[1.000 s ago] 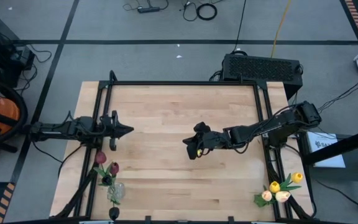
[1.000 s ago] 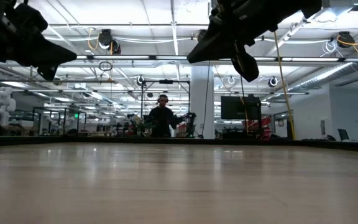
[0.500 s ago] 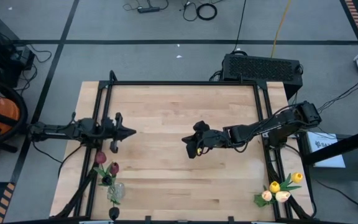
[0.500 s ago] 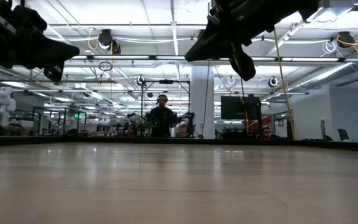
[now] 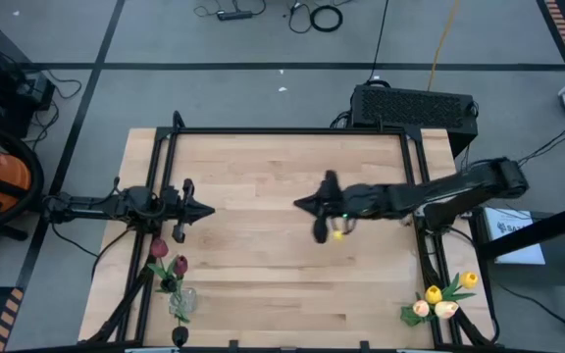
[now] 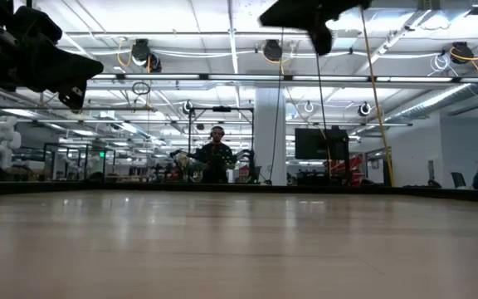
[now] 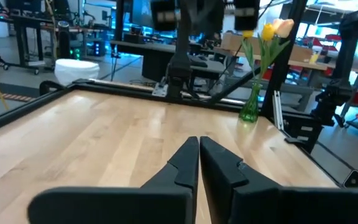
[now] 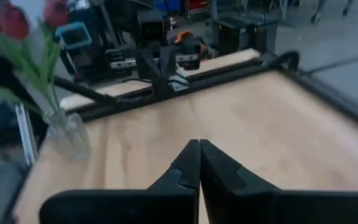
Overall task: Sort flowers into vase by color
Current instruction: Return to Home Position
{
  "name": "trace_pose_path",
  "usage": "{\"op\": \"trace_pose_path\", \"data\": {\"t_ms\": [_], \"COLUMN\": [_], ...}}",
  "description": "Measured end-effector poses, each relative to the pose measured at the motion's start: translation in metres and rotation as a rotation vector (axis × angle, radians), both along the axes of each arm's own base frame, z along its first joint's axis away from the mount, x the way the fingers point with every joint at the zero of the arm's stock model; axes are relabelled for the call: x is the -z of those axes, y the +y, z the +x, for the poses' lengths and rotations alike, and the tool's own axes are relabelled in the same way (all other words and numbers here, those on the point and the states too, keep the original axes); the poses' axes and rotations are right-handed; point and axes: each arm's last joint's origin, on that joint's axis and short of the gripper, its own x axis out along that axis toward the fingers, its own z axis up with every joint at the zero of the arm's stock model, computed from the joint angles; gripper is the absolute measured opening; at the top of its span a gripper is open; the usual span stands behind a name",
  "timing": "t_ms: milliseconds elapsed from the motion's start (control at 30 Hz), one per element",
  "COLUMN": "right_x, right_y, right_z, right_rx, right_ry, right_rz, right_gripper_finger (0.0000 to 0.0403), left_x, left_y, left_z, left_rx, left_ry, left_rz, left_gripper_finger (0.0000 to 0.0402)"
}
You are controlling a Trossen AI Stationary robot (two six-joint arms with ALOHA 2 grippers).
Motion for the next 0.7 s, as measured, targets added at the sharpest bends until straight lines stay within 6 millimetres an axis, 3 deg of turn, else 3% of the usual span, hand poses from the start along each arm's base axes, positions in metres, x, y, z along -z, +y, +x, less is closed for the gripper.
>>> {"op": "trace_pose_path", "data": {"t_ms": [167,300,400,500,700], "right_x": [-0.032,-0.040,-0.024,0.008,0.070], "right_y": [-0.011,-0.021,-0.027,-0.032,-0.033], "right_z": [-0.055,-0.098,-0.125,-0.146,-0.166], "right_rx": [-0.042,-0.053,-0.055,-0.035,-0.037], "right_ry": [0.108,0.164,0.134,0.071,-0.124], "right_rz": [-0.165,-0.236,-0.250,-0.218,-0.196], "right_gripper_finger": [0.0000,0.0000,0.0000,0.0000,0.0000], "left_x": [0.000,0.000,0.000,0.000,0.000], "left_y": [0.000,0.000,0.000,0.000,0.000], "left_z": [0.000,0.000,0.000,0.000,0.000], "left_rx": [-0.004,-0.005,-0.005,-0.005,-0.006], "left_ry": [0.000,0.000,-0.001,0.000,0.000], "left_rz": [0.000,0.000,-0.001,-0.001,-0.001], "left_gripper_finger": [0.0024,0.0025,0.0025,0.0026,0.0026]}}
